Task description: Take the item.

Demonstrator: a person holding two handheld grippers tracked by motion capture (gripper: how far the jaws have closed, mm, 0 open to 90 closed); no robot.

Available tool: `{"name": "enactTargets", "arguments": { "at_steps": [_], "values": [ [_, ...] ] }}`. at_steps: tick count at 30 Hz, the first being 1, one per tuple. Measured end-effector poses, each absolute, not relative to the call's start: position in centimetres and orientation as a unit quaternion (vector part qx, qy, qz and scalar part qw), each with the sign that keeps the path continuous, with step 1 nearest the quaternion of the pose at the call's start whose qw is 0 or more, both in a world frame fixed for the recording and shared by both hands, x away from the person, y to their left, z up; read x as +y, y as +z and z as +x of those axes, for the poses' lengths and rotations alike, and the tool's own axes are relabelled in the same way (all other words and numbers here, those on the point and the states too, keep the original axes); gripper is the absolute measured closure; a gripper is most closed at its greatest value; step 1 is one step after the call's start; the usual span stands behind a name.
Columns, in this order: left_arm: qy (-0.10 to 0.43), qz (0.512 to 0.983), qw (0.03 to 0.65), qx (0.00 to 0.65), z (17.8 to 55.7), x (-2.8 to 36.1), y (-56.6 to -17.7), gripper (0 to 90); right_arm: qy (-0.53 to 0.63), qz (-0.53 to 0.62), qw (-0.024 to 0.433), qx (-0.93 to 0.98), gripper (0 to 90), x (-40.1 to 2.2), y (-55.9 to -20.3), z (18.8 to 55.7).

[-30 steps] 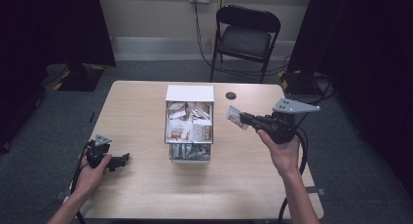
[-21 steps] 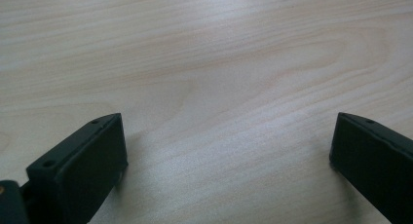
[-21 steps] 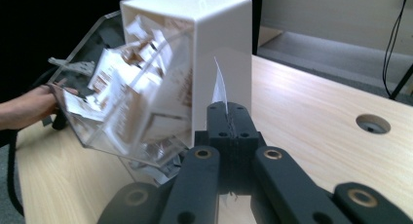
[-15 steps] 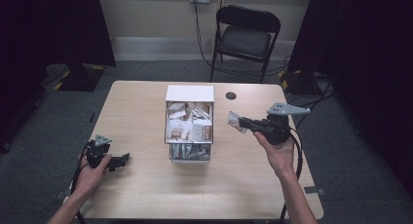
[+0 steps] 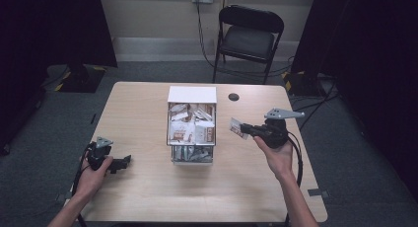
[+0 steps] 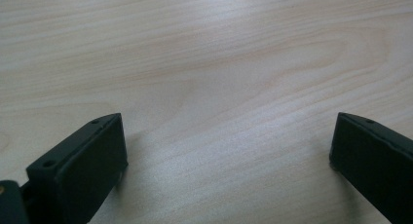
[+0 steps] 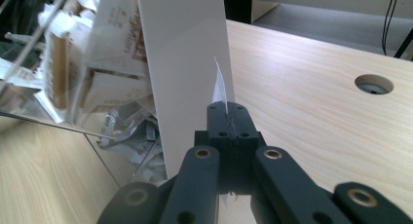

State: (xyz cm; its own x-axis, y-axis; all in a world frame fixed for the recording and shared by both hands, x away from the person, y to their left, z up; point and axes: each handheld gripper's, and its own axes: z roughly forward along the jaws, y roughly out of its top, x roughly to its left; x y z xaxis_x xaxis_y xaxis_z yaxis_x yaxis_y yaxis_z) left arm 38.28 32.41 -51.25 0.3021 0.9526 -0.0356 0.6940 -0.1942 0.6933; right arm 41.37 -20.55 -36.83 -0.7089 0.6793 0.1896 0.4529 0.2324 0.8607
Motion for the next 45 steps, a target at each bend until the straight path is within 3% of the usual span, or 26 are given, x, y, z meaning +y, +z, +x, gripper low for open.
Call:
{"name": "enactTargets", "arguments": {
  "at_steps": [45],
  "values": [
    [0.207,0.744,0.312,0.553,38.3,32.4,-51.3,0.0,0.433,0.402,0.064,0.804,90.0,-18.6,-44.7,43.5]
  ]
}}
